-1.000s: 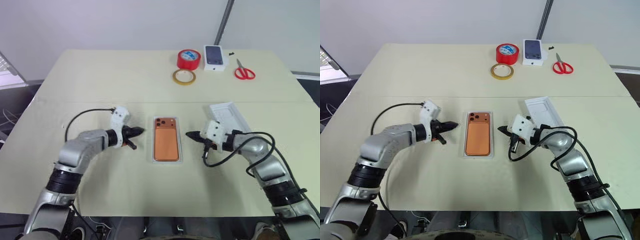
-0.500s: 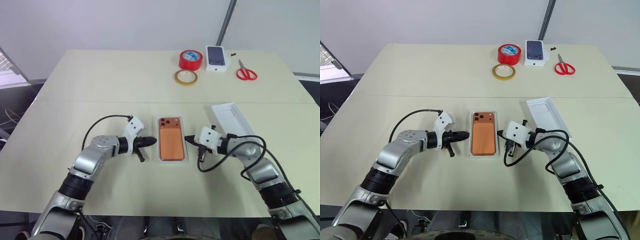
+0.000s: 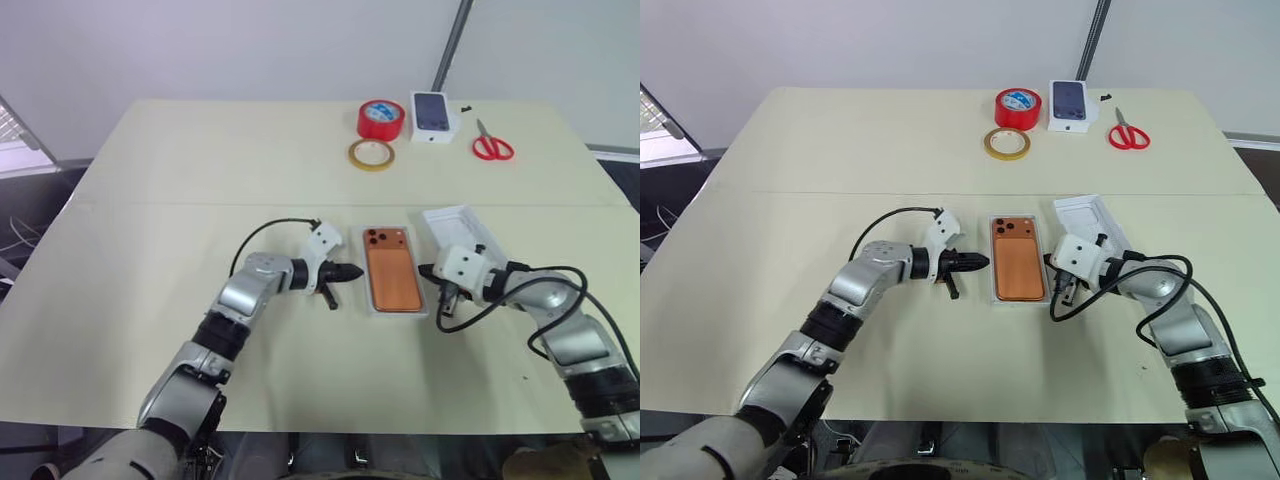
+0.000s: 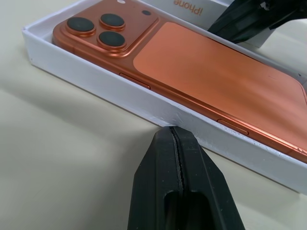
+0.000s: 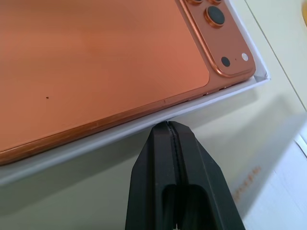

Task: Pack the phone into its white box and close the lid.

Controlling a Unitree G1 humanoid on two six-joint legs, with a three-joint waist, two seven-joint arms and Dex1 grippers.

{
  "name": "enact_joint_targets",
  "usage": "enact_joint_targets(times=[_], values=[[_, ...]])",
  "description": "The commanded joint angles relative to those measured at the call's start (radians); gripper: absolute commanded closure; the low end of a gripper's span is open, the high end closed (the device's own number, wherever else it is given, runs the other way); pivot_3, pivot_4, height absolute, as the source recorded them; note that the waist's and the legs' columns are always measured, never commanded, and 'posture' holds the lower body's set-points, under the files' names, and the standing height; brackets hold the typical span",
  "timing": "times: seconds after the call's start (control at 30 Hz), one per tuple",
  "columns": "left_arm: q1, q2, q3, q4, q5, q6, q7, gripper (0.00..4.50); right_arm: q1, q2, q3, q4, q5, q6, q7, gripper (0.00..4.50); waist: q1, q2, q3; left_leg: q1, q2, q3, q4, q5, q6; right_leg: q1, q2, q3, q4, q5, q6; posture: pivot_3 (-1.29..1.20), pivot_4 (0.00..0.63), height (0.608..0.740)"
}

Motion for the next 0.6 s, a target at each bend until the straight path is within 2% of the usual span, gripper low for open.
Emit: enact_joint_targets(times=[0.03,0.37,0.6], values=[[-0.025,-0.079,-0.062,0.011,0.005,-0.054,-0.058,4.49,-0.001,0.014,0.006,-0.066,0.025,-0.025,0.011,4.50,-0.001,0.000,0.000,0.000,0.000,0.000,0.000,0.000,0.000,0.000,0.000,0.000,0.000,0.000,0.000,0.00,0.150,0.740],[-0.047,-0.060,0.003,0.063,0.033,-0.083,-0.048,4.49,0.041,0.007,-0.012,-0.100,0.021,-0.015,0.012,4.50,-0.002,0.000,0.000,0.001,0.000,0.000,0.000,0.000,0.000,0.001,0.000,0.000,0.000,0.000,0.000,0.00,0.150,0.740],[-0.006,-0.027,0.036,-0.006,0.019,-0.045,-0.046,4.49,0.020,-0.014,-0.049,-0.079,0.031,-0.015,0.015,4.50,-0.005,0.000,0.000,0.002,0.001,0.000,0.000,0.000,0.000,0.001,0.001,0.000,0.001,0.000,0.000,0.00,0.150,0.740]])
